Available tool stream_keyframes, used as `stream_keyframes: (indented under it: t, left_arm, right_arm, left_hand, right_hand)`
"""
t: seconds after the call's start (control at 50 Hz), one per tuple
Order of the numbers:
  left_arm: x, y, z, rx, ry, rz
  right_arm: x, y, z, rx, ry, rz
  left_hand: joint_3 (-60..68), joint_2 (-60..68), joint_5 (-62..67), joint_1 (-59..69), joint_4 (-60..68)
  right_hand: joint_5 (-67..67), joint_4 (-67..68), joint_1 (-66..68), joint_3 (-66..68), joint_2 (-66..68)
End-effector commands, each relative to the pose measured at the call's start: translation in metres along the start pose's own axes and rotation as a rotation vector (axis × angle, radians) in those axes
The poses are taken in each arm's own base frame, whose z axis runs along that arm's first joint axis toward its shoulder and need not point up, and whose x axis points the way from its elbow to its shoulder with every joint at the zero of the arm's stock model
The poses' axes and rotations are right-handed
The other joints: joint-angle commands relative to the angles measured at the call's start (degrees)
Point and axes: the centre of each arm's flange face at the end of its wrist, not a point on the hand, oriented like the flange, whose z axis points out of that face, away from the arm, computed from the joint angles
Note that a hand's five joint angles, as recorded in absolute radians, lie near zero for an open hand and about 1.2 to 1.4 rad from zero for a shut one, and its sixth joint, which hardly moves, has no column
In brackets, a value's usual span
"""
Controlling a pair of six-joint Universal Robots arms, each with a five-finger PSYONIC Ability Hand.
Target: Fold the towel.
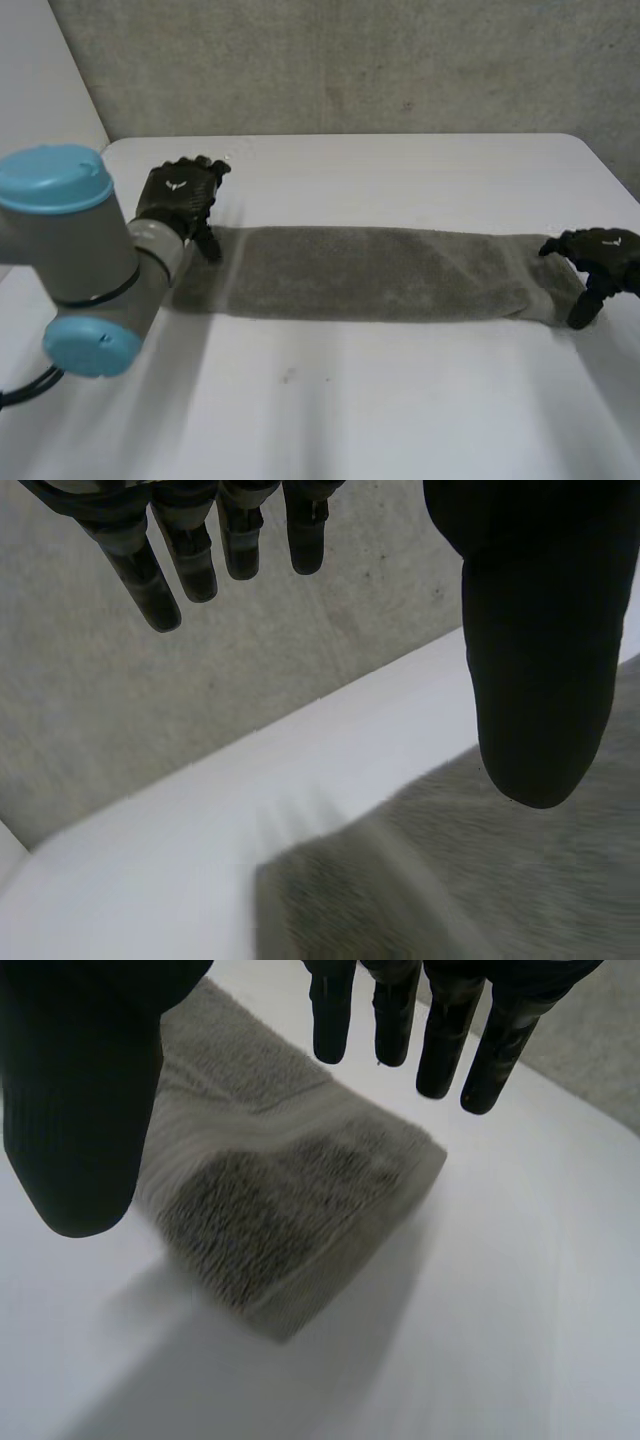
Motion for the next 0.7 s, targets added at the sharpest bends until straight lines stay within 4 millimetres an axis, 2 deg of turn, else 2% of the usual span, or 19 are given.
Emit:
stream_keyframes:
  t: [0.02, 0.04, 0.1, 0.12, 0.14, 0.16, 0.24, 0.28, 0.3, 0.34, 0.4, 0.44, 0.5, 0.58, 0.6, 0.62, 0.66, 0.68, 0.7]
  left_arm:
    - [0.000, 0.013, -0.016, -0.041, 0.018, -0.058]
    - [0.000, 0.015, -0.017, -0.045, 0.018, -0.057]
    - [0.001, 0.017, -0.018, -0.046, 0.020, -0.058]
    - [0.001, 0.017, -0.018, -0.046, 0.020, -0.058]
    - [0.001, 0.017, -0.018, -0.049, 0.020, -0.057]
    - [0.001, 0.018, -0.019, -0.051, 0.020, -0.057]
    - [0.000, 0.017, -0.018, -0.049, 0.018, -0.058]
    - [0.000, 0.017, -0.020, -0.048, 0.018, -0.058]
    - [0.000, 0.017, -0.020, -0.048, 0.018, -0.058]
    - [0.000, 0.014, -0.022, -0.042, 0.018, -0.058]
    - [-0.001, 0.012, -0.024, -0.037, 0.017, -0.059]
    - [-0.002, 0.009, -0.026, -0.028, 0.015, -0.060]
    - [-0.002, 0.008, -0.029, -0.023, 0.015, -0.060]
    - [-0.002, 0.007, -0.029, -0.022, 0.013, -0.060]
    - [-0.002, 0.007, -0.029, -0.022, 0.013, -0.060]
    - [-0.002, 0.007, -0.029, -0.022, 0.013, -0.060]
    - [-0.002, 0.008, -0.030, -0.024, 0.013, -0.060]
    - [-0.002, 0.008, -0.030, -0.024, 0.013, -0.060]
    - [-0.002, 0.008, -0.029, -0.024, 0.012, -0.060]
  right_arm:
    - [0.002, 0.020, 0.017, 0.013, 0.006, 0.004]
    - [0.002, 0.020, 0.017, 0.013, 0.006, 0.004]
    - [0.005, 0.026, 0.024, 0.015, 0.020, -0.004]
    - [0.005, 0.029, 0.028, 0.010, 0.018, 0.000]
    - [0.005, 0.029, 0.028, 0.010, 0.018, 0.000]
    - [0.008, 0.031, 0.030, 0.002, 0.025, -0.006]
    - [0.029, 0.030, 0.028, 0.008, 0.104, -0.036]
    - [0.057, 0.025, 0.021, 0.024, 0.209, -0.085]
    - [0.057, 0.025, 0.020, 0.024, 0.209, -0.085]
    - [0.079, 0.025, 0.017, 0.008, 0.272, -0.151]
    - [0.091, 0.027, 0.014, -0.011, 0.300, -0.192]
    - [0.120, 0.030, 0.005, -0.044, 0.373, -0.254]
    - [0.132, 0.025, 0.002, -0.047, 0.416, -0.264]
    - [0.129, 0.010, 0.003, -0.002, 0.420, -0.238]
    - [0.117, -0.005, 0.004, 0.047, 0.399, -0.217]
    - [0.117, -0.005, 0.004, 0.048, 0.399, -0.216]
    - [0.078, -0.047, 0.002, 0.181, 0.339, -0.210]
    - [0.078, -0.047, 0.002, 0.182, 0.339, -0.210]
    - [0.058, -0.066, 0.000, 0.251, 0.309, -0.219]
  left_hand:
    - [0.4, 0.5, -1.7, -0.2, 0.4]
    - [0.4, 0.5, -1.7, -0.2, 0.4]
    - [0.4, 0.5, -1.7, -0.2, 0.4]
    - [0.4, 0.5, -1.7, -0.2, 0.4]
    - [0.4, 0.5, -1.7, -0.2, 0.4]
    - [0.4, 0.5, -1.7, -0.2, 0.4]
    - [0.4, 0.5, -1.7, -0.2, 0.4]
    - [0.4, 0.5, -1.7, -0.2, 0.4]
    - [0.4, 0.5, -1.7, -0.2, 0.4]
    - [0.4, 0.5, -1.7, -0.2, 0.4]
    - [0.4, 0.5, -1.7, -0.2, 0.4]
    - [0.4, 0.5, -1.7, -0.2, 0.4]
    - [0.4, 0.5, -1.7, -0.2, 0.4]
    - [0.4, 0.5, -1.7, -0.2, 0.4]
    - [0.4, 0.5, -1.7, -0.2, 0.4]
    - [0.4, 0.5, -1.7, -0.2, 0.4]
    - [0.4, 0.5, -1.7, -0.2, 0.4]
    - [0.4, 0.5, -1.7, -0.2, 0.4]
    - [0.4, 0.5, -1.7, -0.2, 0.4]
  right_hand:
    - [22.6, 23.1, 25.4, 23.3, 23.3]
    - [22.7, 23.1, 25.4, 23.3, 23.4]
    - [36.3, 36.8, 39.0, 37.0, 37.0]
    - [47.1, 47.6, 49.9, 47.8, 47.8]
    - [47.2, 47.7, 50.0, 47.9, 47.9]
    - [64.2, 64.6, 66.9, 64.8, 64.8]
    - [64.3, 64.8, 67.1, 65.0, 65.0]
    - [64.3, 64.8, 67.1, 65.0, 65.0]
    - [64.3, 64.8, 67.1, 65.0, 65.0]
    - [64.3, 64.8, 67.1, 65.0, 65.0]
    - [64.3, 64.8, 67.1, 65.0, 65.0]
    - [64.3, 64.8, 67.1, 65.0, 65.0]
    - [64.3, 64.8, 67.1, 65.0, 65.0]
    - [64.3, 64.8, 67.1, 65.0, 65.0]
    - [64.3, 64.8, 67.1, 65.0, 65.0]
    - [64.3, 64.8, 67.1, 65.0, 65.0]
    - [64.3, 64.8, 67.1, 65.0, 65.0]
    - [64.3, 64.8, 67.1, 65.0, 65.0]
    - [64.3, 64.8, 67.1, 65.0, 65.0]
